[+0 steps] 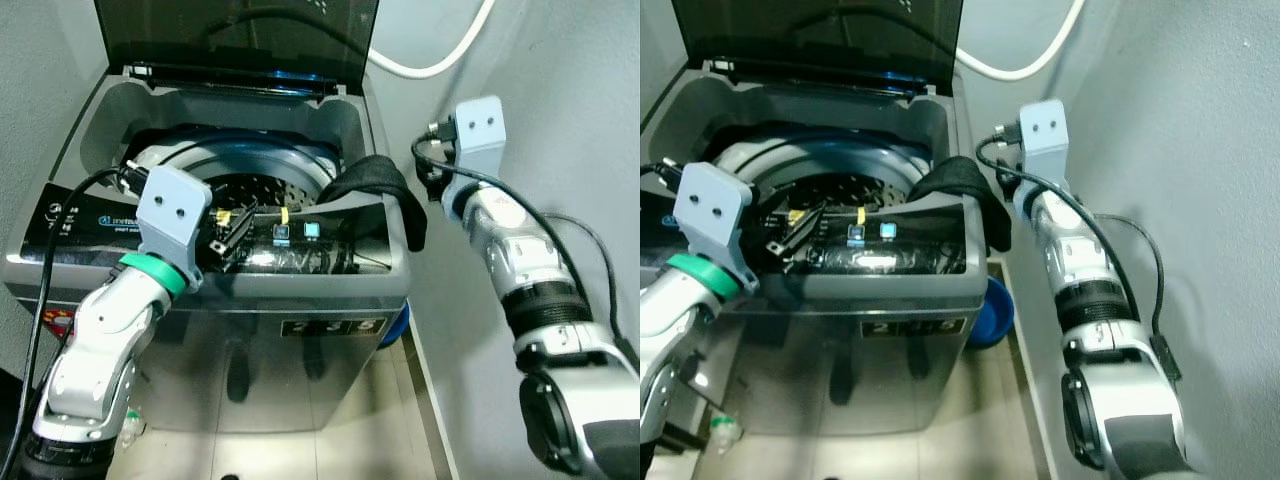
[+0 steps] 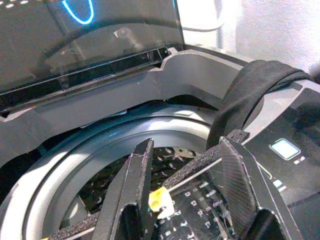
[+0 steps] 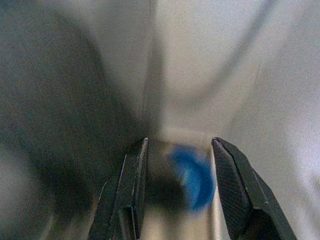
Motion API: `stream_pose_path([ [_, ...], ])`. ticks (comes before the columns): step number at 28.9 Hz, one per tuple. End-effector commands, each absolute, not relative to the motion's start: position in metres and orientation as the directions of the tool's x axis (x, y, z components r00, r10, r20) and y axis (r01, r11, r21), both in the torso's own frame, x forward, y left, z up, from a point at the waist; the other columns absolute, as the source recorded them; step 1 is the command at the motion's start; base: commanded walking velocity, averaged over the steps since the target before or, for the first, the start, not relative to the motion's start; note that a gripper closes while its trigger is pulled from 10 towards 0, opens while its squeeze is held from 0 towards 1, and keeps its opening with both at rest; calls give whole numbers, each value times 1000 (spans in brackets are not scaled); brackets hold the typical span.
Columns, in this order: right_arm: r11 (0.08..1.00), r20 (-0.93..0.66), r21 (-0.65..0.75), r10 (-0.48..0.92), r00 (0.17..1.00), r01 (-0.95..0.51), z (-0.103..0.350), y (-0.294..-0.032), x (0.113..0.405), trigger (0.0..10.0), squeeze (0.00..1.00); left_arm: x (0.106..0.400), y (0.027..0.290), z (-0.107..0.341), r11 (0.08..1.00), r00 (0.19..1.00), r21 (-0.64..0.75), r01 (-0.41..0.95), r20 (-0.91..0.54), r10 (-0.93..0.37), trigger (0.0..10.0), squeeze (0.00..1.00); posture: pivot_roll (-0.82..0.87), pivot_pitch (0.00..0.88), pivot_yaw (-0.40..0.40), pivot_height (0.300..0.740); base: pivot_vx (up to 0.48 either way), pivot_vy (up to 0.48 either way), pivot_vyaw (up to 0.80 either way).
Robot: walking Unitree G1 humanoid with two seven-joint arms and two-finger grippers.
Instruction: Clothes washing
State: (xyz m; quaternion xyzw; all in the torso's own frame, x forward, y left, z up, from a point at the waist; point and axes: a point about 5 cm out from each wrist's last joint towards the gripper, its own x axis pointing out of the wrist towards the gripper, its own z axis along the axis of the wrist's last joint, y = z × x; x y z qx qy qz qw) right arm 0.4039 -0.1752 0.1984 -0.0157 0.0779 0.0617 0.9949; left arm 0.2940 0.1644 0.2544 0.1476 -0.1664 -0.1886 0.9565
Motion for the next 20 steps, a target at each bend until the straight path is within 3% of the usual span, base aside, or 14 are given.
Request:
stream_pose_path([
  [1,992,-231,29,123,965,-120,178,-177,400,10000,0,293,161,251,877,870,351,329,248,-425,10000,0,130,95,-15,740,0,0,0],
  [4,989,-279,5,143,949,-147,150,-160,391,10000,0,294,163,251,879,873,347,327,247,-422,10000,0,131,103,-10,740,0,0,0],
  [7,989,-282,11,145,948,-148,149,-159,391,10000,0,294,163,250,880,873,346,326,247,-421,10000,0,131,103,-10,740,0,0,0],
  [9,977,-248,80,213,945,-199,151,-139,391,10000,0,295,162,251,880,872,344,327,248,-421,10000,0,129,110,-5,740,0,0,0],
  [12,971,-232,115,230,945,-208,154,-134,392,10000,0,295,162,251,880,872,344,327,249,-421,10000,0,134,115,-5,740,0,0,0],
  [17,920,-98,330,255,962,-210,189,-115,404,10000,0,296,164,253,882,874,346,319,252,-415,10000,0,134,120,-5,740,0,0,0],
  [20,909,-76,356,257,963,-215,195,-111,406,10000,0,296,164,253,883,875,346,319,252,-414,10000,0,134,120,-5,740,0,0,0],
])
